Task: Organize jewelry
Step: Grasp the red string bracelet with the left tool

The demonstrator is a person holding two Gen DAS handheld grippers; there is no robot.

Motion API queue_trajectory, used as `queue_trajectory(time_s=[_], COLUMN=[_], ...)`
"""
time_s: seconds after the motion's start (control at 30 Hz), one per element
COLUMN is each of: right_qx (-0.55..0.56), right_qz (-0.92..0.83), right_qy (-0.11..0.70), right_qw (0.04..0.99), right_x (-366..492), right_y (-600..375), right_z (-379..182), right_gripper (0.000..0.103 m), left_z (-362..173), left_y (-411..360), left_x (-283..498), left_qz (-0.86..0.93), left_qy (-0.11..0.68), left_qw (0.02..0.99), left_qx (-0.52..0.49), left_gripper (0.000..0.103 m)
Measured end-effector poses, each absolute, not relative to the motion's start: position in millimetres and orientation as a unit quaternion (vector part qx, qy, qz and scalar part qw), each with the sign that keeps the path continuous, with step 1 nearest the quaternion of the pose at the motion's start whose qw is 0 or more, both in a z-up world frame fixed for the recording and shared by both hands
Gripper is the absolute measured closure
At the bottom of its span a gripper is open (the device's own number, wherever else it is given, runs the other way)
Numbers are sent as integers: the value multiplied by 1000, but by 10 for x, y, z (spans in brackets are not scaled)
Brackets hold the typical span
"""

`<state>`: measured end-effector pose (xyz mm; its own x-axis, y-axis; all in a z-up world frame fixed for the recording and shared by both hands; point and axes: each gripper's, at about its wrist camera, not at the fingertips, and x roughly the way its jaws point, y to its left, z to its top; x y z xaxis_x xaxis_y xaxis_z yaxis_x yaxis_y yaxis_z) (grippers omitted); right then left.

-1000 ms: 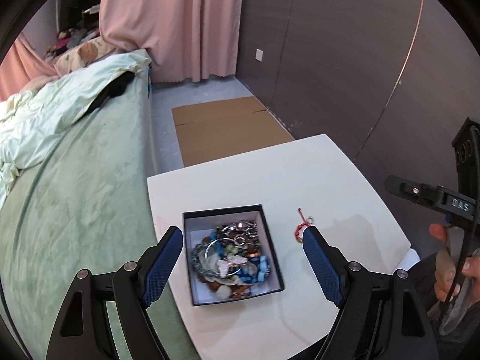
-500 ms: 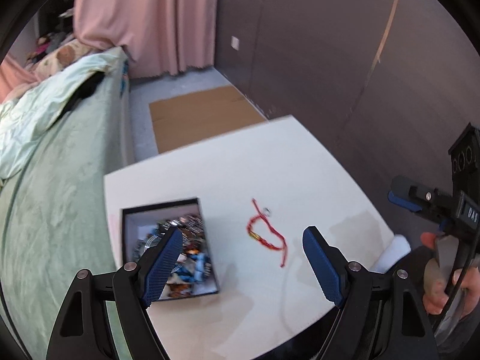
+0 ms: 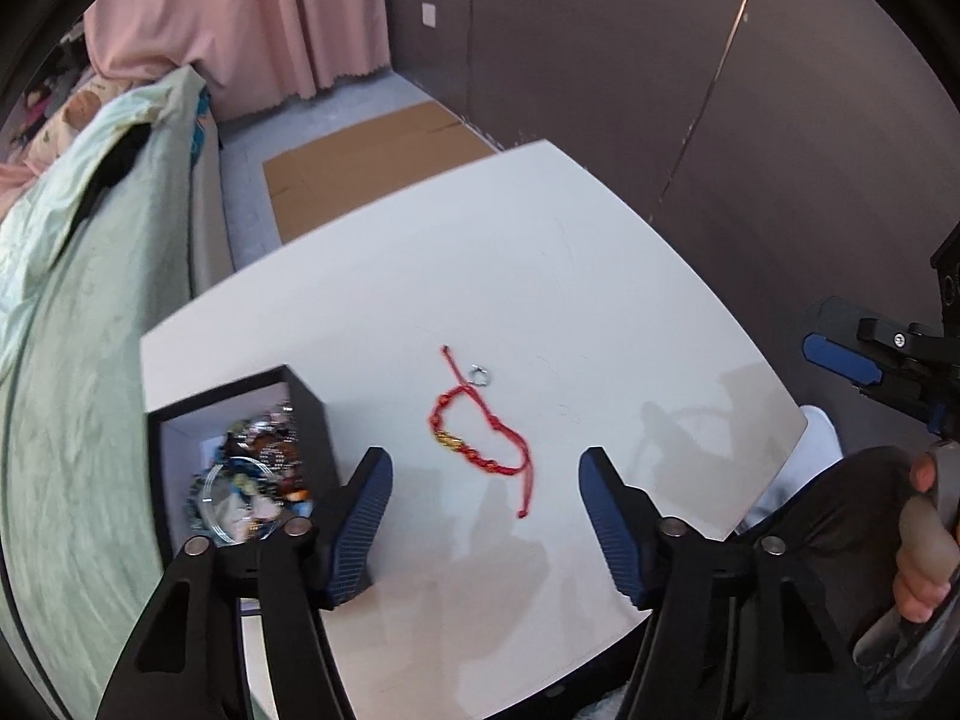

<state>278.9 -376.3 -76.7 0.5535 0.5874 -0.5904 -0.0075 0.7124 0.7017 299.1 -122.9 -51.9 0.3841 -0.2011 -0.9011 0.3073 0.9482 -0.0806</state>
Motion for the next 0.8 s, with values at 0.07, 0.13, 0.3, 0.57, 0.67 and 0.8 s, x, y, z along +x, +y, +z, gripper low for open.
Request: queue_trajectory(time_s=[0.07, 0.13, 0.3, 0.57, 0.67, 0.8], right_qx=[340, 346, 359, 361, 362, 361], right_qz=[182, 178, 171, 162, 158, 156], right_qy=[437, 438, 439, 439, 441, 444], right_qw=[813, 811, 806, 807, 806, 805], right_x=[2796, 2809, 2838, 2801, 2812, 2816], right_y=[-3794, -3825, -3890, -3922, -3917, -3888], right_z=[-790, -814, -862, -872, -885, -895], right_gripper=[26, 26, 31, 32, 32, 31], left_z=[-587, -656, -885, -1101, -1170, -1236], left_y=[-1311, -1383, -1520, -1511, -1535, -1547], left_x=[3023, 3057, 3177, 3384, 3405, 3404], left_qz=[-157, -160, -163, -139, -132, -133], left_qy=[540, 546, 567, 584, 586, 588], left_qw=[825, 821, 805, 798, 797, 796], left_qx=[50, 54, 56, 47, 58, 56], left_gripper=[41, 46, 56, 65, 65, 67])
